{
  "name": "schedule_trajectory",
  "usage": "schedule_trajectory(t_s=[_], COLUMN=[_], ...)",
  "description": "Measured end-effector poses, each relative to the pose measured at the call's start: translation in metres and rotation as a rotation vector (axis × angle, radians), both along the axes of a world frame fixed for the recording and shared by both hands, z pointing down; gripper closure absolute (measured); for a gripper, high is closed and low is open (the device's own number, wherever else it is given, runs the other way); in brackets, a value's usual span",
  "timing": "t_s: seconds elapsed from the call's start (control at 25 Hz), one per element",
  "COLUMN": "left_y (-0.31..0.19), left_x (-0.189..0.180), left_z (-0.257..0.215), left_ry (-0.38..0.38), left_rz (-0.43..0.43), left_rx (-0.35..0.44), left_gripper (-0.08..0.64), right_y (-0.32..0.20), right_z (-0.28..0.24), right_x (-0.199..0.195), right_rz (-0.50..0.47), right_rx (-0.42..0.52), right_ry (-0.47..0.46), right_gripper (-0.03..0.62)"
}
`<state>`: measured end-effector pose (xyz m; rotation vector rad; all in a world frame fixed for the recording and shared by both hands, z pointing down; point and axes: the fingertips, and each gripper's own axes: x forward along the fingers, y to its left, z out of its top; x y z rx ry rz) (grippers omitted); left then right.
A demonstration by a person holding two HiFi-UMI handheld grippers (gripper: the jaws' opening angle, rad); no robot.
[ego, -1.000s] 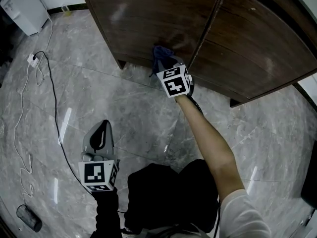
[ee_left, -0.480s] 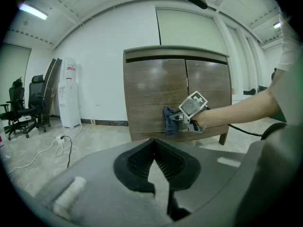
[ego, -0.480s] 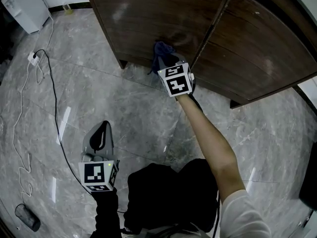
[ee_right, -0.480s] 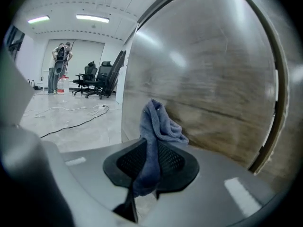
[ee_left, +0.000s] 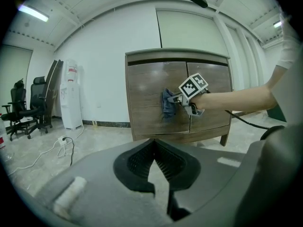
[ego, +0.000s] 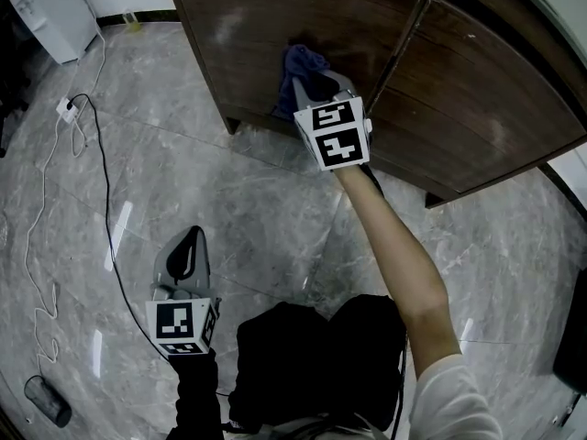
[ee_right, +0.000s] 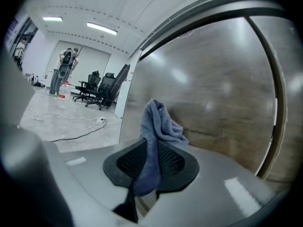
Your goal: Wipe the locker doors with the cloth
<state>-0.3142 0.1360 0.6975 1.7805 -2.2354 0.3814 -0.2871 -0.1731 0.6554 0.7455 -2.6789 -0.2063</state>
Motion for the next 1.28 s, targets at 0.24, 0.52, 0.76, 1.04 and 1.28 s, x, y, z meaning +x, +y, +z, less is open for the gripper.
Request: schedule_trajectory(t_s=[0.24, 0.52, 0.76, 1.04, 1.28], left_y=[0.001, 0.001, 0.002, 0.005, 0.005], left_x=[0.000, -0.002, -0.005, -0.012, -0.014], left_z=[-0.006, -0.010, -0.015, -0.016, -0.013], left_ry=[0.000, -0.002, -0.007, -0.020, -0.020], left_rz=[-0.001, 0.001, -0.004, -0.016, -0.016], left_rx=[0.010, 0.019, 0.027, 0.029, 0.026], left_gripper=[0.557, 0.558, 0.558, 0.558, 0.557], right_y=[-0.005, -0.006, -0.002, -0.004, -0.004], right_z=[-0.053, -0.104, -0.139, -0.161, -0.153], right_x=[-0.002, -0.010, -0.016, -0.016, -0.016], right_rz=[-0.001, -0.011, -0.024, -0.017, -0.012], right_rx=[0.078, 0.140, 0.203, 0.214, 0.228], right_ry=[-0.065, -0.111, -0.127, -0.174, -0.184], right_gripper=[0.523, 0.523, 0.523, 0.523, 0.522])
